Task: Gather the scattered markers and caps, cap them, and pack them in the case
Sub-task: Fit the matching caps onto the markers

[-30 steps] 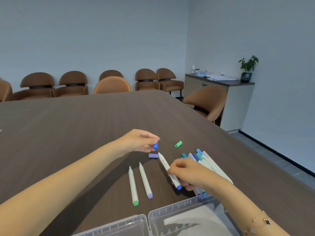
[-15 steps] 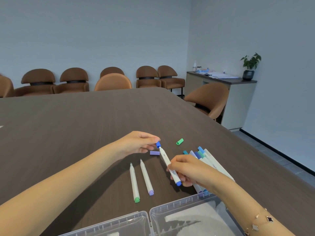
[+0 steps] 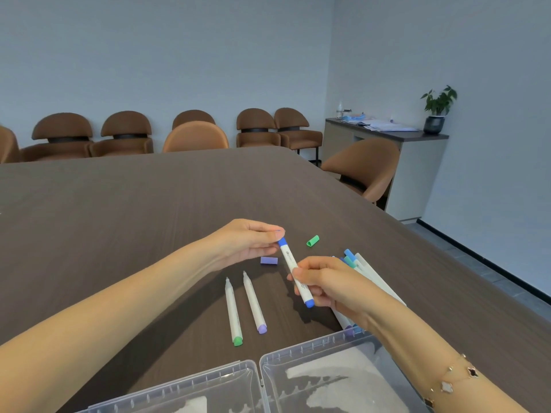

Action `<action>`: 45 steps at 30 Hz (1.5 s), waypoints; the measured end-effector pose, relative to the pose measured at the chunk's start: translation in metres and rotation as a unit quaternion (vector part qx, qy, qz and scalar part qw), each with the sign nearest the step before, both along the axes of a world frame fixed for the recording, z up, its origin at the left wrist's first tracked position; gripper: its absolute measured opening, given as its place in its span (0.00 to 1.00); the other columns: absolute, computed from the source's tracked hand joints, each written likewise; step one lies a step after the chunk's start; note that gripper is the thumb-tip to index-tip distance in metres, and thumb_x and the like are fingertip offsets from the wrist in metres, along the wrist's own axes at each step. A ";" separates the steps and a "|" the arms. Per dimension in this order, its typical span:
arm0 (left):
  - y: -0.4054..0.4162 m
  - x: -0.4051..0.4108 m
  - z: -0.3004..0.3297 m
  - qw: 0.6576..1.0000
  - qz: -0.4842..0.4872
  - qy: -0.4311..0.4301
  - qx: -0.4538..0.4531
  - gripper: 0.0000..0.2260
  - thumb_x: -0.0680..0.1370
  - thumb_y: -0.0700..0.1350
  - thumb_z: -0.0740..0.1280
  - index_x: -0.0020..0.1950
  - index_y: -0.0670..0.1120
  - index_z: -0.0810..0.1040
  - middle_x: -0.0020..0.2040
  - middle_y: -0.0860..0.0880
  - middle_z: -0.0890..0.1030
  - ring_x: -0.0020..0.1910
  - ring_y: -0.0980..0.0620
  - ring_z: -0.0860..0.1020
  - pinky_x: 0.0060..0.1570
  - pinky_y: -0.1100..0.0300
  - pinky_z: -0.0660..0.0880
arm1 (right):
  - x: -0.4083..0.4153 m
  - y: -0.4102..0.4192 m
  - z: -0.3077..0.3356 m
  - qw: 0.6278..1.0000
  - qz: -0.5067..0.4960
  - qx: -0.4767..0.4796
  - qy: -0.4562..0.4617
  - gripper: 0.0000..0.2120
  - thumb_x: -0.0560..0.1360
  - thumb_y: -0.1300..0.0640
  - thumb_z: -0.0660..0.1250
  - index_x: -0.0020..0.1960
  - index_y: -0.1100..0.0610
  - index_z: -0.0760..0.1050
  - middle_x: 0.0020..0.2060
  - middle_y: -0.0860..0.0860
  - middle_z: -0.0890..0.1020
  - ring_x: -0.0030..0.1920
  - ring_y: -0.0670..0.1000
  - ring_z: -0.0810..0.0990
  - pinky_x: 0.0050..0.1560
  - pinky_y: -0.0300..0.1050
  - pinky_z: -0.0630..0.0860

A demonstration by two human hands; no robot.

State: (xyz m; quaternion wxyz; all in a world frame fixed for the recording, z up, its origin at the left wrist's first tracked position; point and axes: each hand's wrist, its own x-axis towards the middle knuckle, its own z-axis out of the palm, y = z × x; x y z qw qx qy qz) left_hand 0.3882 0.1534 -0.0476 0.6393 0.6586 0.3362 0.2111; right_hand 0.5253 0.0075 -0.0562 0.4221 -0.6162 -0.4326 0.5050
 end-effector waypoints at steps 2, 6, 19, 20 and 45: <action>0.000 0.003 0.000 0.999 -0.005 0.018 0.029 0.10 0.75 0.41 0.70 0.55 0.44 0.82 0.52 0.47 0.84 0.51 0.52 0.83 0.52 0.62 0.79 | -0.005 0.000 0.000 1.000 -0.001 -0.012 -0.021 0.06 0.79 0.59 0.62 0.46 0.60 0.76 0.28 0.50 0.74 0.26 0.44 0.69 0.29 0.34 0.67; 0.011 -0.002 0.006 0.982 -0.017 0.115 0.146 0.09 0.77 0.46 0.68 0.55 0.47 0.83 0.50 0.51 0.84 0.47 0.56 0.83 0.44 0.68 0.78 | -0.007 0.001 0.005 0.989 0.001 -0.040 -0.145 0.09 0.78 0.55 0.64 0.40 0.57 0.72 0.27 0.51 0.71 0.23 0.45 0.67 0.26 0.34 0.67; 0.029 -0.007 -0.028 0.916 -0.062 0.234 0.319 0.11 0.71 0.53 0.74 0.53 0.54 0.84 0.47 0.55 0.83 0.43 0.61 0.80 0.44 0.71 0.73 | -0.037 -0.003 -0.015 0.898 0.122 0.125 -0.403 0.14 0.78 0.49 0.62 0.63 0.47 0.72 0.58 0.47 0.72 0.51 0.45 0.75 0.54 0.36 0.71; 0.030 -0.005 -0.029 0.910 -0.066 0.238 0.334 0.10 0.72 0.52 0.73 0.52 0.53 0.84 0.47 0.54 0.83 0.43 0.59 0.80 0.42 0.72 0.73 | -0.041 -0.004 -0.016 0.897 0.161 0.126 -0.393 0.14 0.79 0.49 0.61 0.64 0.46 0.73 0.59 0.46 0.70 0.53 0.45 0.75 0.57 0.37 0.70; 0.025 -0.031 -0.010 0.990 -0.040 0.070 0.119 0.12 0.77 0.50 0.67 0.56 0.44 0.78 0.50 0.47 0.85 0.50 0.52 0.82 0.57 0.58 0.77 | -0.007 0.008 -0.014 0.944 -0.028 0.024 -0.328 0.14 0.78 0.53 0.59 0.47 0.64 0.76 0.26 0.49 0.72 0.22 0.44 0.73 0.22 0.24 0.65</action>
